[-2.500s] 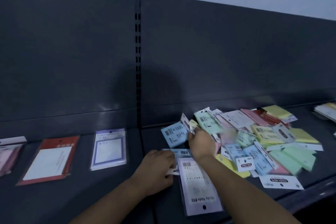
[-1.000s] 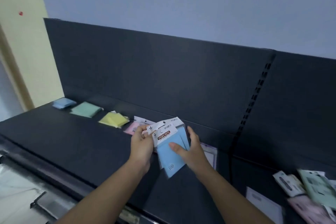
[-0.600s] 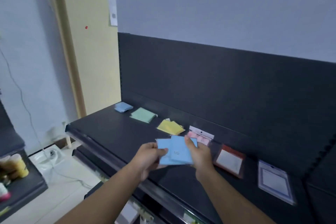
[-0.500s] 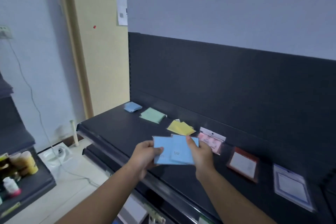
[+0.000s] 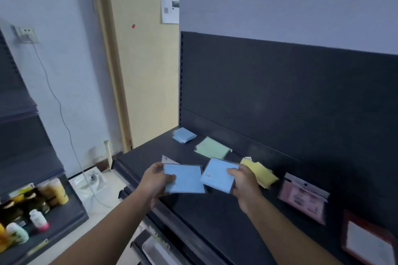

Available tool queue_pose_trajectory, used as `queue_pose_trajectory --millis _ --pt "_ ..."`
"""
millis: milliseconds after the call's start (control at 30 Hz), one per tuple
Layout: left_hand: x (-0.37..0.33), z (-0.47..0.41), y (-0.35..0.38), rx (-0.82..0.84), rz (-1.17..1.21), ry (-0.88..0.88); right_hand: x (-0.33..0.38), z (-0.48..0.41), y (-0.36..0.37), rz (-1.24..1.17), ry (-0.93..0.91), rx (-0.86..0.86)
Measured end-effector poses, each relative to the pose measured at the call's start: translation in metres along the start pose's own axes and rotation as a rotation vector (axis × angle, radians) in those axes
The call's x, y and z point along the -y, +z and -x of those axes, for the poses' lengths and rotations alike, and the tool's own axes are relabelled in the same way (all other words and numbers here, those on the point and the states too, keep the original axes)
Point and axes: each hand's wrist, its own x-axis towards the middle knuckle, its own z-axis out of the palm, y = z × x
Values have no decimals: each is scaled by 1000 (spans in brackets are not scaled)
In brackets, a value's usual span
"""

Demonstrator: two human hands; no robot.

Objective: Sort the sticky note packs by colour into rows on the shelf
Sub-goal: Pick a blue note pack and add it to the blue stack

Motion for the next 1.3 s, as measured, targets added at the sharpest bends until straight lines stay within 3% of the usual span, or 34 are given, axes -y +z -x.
queue_pose_trajectory --millis 500,800,867,1000,1167,1300 --pt "-64 -169 -22 108 26 -1 20 -115 95 37 -60 37" --pt "-96 -272 -6 430 -210 -17 33 -168 149 109 -135 -173" --pt "-90 -288 -2 412 -291 10 30 -181 159 150 -115 -219" --pt "-75 -308 -3 241 -704 254 17 -198 172 274 -117 -296" --pt "-70 -315 -4 360 -592 171 9 -214 182 638 -115 -464" --pt "-72 -319 -3 332 -644 234 11 -213 184 655 -106 -490"
